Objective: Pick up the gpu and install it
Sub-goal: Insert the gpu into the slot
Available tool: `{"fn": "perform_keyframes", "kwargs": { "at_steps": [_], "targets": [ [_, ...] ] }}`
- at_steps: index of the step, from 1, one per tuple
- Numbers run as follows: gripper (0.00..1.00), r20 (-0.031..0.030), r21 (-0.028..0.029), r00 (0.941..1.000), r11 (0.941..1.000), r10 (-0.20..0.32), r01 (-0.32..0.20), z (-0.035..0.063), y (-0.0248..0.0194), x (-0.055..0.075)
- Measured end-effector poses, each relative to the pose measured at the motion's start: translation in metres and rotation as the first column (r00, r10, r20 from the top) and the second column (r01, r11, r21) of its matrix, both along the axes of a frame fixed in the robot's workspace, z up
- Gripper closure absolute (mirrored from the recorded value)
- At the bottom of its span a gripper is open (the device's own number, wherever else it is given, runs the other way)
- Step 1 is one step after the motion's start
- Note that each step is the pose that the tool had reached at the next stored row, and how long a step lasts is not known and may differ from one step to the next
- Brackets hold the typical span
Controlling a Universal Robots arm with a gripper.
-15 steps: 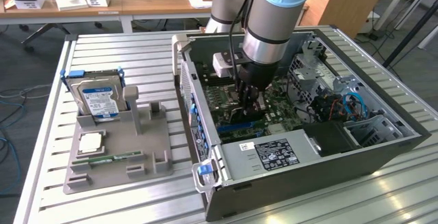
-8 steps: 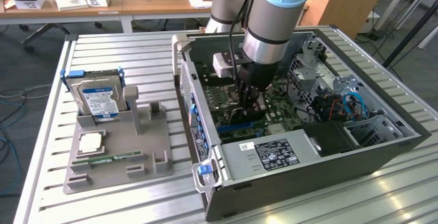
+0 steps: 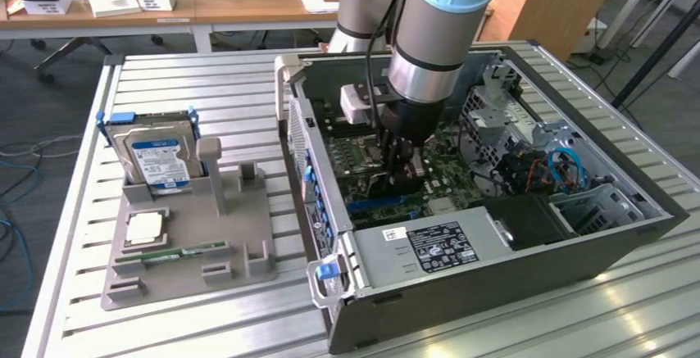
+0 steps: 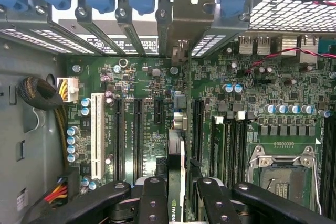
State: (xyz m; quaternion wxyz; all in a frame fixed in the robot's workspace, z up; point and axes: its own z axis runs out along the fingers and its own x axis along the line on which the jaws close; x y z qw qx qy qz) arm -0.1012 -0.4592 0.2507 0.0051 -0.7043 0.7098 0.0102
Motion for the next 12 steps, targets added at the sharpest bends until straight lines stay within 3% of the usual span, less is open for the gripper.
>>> {"fn": "perform_keyframes", "kwargs": {
  "at_steps": [12],
  "targets": [
    [0.74,0.0001,0.0003,1.0,1.0,-0.002,0.002,-0.0002,-0.0006,0.0]
  ]
}}
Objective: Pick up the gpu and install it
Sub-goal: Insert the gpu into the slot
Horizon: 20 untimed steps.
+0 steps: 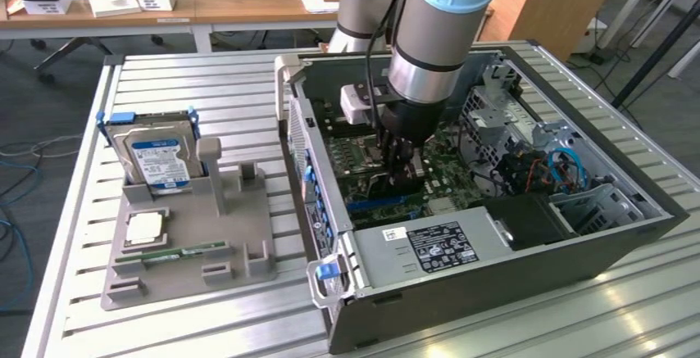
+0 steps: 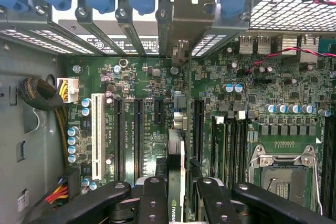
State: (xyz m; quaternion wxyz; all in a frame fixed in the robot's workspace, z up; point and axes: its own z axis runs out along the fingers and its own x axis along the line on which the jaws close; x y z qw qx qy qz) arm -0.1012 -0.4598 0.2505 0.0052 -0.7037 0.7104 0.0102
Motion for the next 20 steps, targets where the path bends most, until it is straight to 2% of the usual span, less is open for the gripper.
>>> {"fn": "perform_keyframes", "kwargs": {
  "at_steps": [20],
  "targets": [
    [0.74,0.0,-0.0001,1.0,1.0,0.0,0.0,-0.0013,0.0,0.0]
  ]
}}
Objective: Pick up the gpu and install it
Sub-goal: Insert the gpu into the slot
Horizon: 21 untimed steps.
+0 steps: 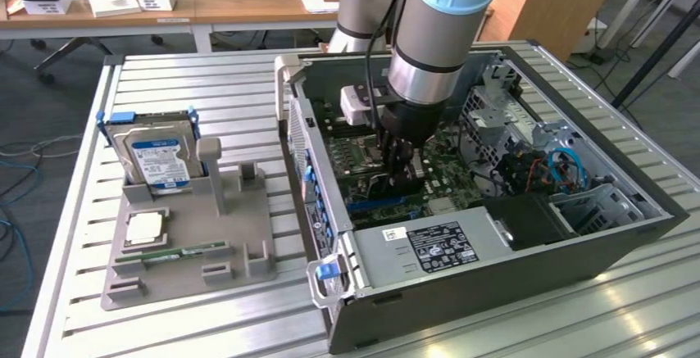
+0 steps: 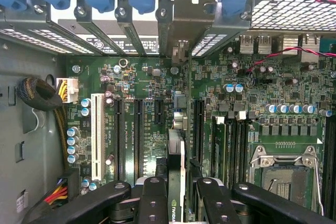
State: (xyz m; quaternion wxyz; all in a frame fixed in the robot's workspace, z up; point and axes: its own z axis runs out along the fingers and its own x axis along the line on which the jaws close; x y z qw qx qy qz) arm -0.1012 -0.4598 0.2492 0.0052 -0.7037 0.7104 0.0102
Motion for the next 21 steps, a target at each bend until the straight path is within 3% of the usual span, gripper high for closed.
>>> {"fn": "perform_keyframes", "kwargs": {
  "at_steps": [21],
  "targets": [
    [0.74,0.0,0.0,1.0,1.0,0.0,0.0,0.0,0.0,0.0]
  ]
}}
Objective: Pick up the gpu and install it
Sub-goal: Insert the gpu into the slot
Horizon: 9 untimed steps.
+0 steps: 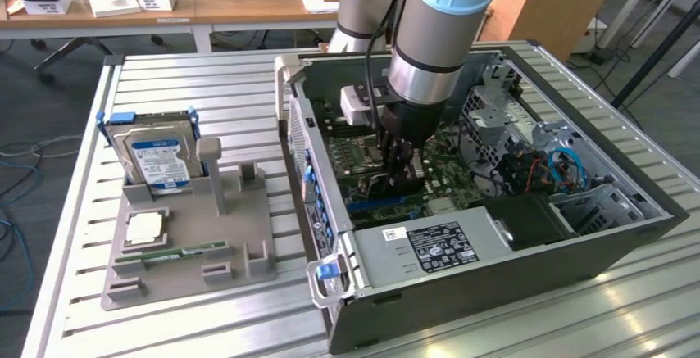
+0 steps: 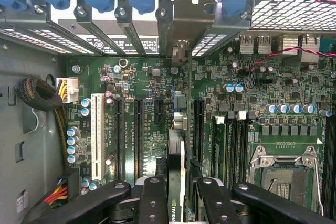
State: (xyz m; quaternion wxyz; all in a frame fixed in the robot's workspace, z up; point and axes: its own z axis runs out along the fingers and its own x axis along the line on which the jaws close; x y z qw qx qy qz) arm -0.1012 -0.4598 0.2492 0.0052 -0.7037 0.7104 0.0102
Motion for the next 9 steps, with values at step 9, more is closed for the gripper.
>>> {"fn": "perform_keyframes", "kwargs": {
  "at_steps": [9],
  "targets": [
    [0.74,0.0001,0.0001,1.0,1.0,0.0,0.0,-0.0011,0.0,0.0]
  ]
}}
